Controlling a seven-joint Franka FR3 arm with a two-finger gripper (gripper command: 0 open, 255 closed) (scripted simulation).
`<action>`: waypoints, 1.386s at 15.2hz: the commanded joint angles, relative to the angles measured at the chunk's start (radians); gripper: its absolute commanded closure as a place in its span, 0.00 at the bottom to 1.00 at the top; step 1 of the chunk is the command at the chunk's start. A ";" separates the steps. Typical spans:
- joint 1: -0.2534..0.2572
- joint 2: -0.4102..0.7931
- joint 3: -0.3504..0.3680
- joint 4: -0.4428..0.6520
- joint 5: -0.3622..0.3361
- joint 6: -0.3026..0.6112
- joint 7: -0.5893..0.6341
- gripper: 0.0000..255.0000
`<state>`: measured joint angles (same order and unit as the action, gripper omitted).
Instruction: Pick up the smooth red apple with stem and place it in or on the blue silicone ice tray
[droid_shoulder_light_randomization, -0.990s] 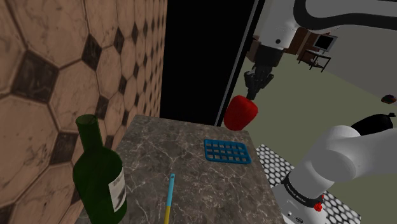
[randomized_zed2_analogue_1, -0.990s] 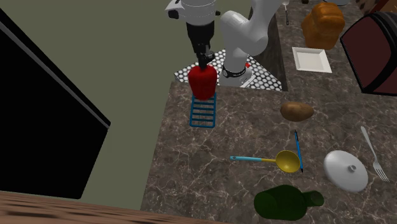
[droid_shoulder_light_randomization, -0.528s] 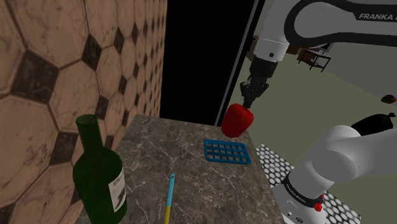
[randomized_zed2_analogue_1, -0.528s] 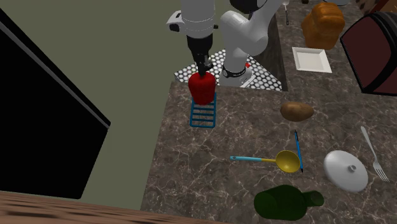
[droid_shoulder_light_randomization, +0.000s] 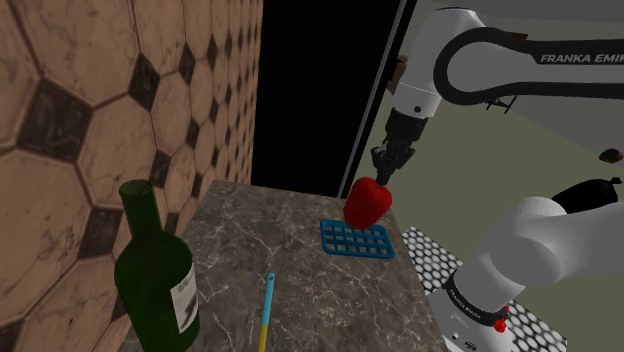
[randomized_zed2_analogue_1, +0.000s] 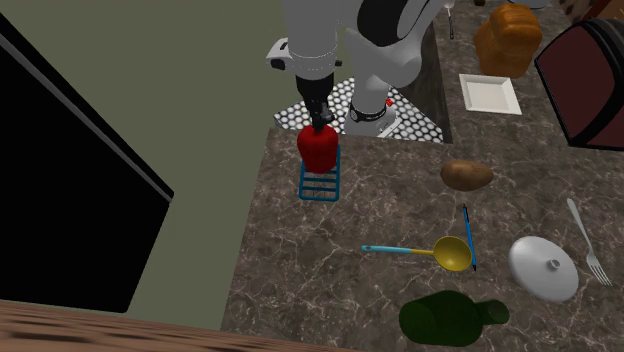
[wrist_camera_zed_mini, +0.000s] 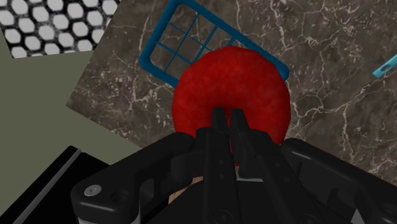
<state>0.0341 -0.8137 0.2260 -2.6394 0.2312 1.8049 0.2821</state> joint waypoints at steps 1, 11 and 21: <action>0.001 0.002 0.003 -0.025 0.003 0.028 -0.004 1.00; 0.006 0.017 0.016 -0.092 0.018 0.109 -0.010 1.00; 0.002 0.010 0.009 -0.063 0.010 0.073 -0.009 0.00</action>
<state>0.0385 -0.7997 0.2389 -2.7199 0.2455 1.8998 0.2721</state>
